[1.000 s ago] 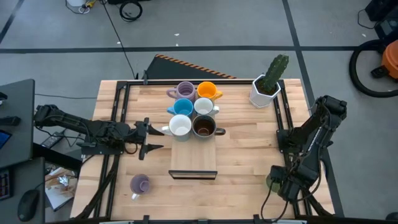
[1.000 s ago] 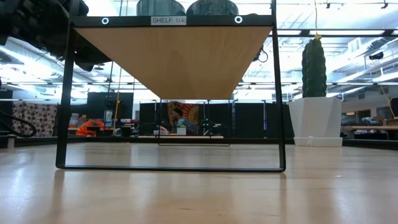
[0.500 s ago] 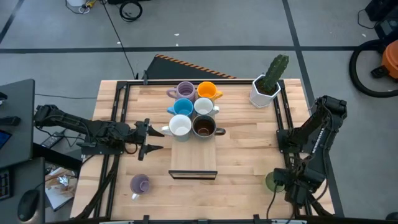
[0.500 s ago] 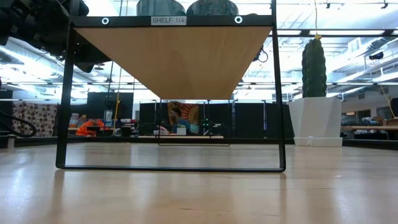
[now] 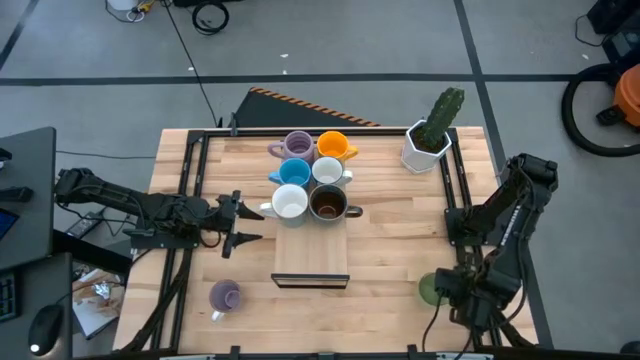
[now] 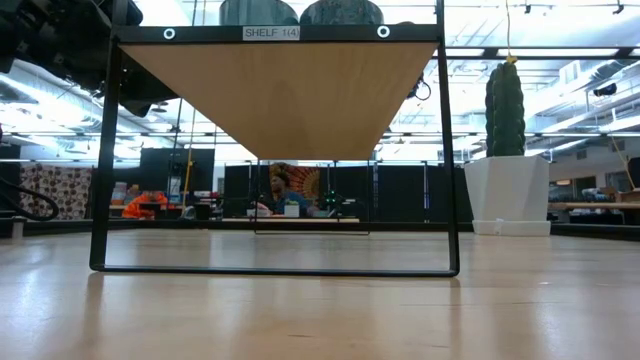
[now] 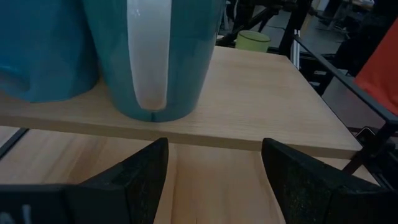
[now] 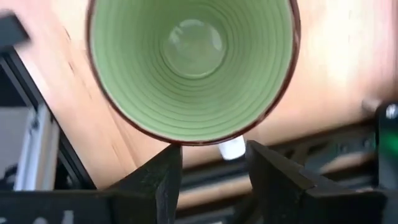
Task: Place coffee mugs
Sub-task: Put the green mug on the shelf
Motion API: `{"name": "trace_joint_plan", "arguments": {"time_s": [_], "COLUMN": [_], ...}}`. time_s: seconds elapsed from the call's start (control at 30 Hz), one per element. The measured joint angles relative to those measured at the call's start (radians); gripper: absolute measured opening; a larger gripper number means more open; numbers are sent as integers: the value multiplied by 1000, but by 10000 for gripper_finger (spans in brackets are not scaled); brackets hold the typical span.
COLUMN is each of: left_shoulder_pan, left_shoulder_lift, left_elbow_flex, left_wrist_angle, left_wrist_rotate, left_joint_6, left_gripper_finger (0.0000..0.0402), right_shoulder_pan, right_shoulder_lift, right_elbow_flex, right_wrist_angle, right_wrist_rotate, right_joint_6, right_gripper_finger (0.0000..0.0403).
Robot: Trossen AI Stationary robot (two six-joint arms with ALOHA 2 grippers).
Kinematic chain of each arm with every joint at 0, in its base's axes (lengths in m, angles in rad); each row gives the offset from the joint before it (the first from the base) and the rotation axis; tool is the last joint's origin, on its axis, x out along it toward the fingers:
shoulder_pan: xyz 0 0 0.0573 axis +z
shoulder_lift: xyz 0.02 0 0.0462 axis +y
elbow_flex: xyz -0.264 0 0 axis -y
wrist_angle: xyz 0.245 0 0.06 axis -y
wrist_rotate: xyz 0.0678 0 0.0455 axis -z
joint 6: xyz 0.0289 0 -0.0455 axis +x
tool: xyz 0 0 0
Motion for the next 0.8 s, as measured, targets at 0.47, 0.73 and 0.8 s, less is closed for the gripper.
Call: {"name": "trace_joint_plan", "arguments": {"time_s": [0.47, 0.73, 0.8], "left_shoulder_pan": [0, 0, 0], "left_shoulder_lift": [0, 0, 0], "left_elbow_flex": [0, 0, 0], "left_wrist_angle": [0, 0, 0], "left_wrist_rotate": [0, 19, 19], "left_joint_6": [1, 0, 0], "left_gripper_finger": [265, 265, 265], "right_shoulder_pan": [-131, -141, -136], "right_shoulder_lift": [36, 55, 55], "right_elbow_flex": [0, 0, -2], "right_wrist_angle": [53, 55, 61], "right_wrist_rotate": [84, 21, 26], "right_joint_6": [-92, 0, 20], "right_gripper_finger": [182, 182, 182]}}
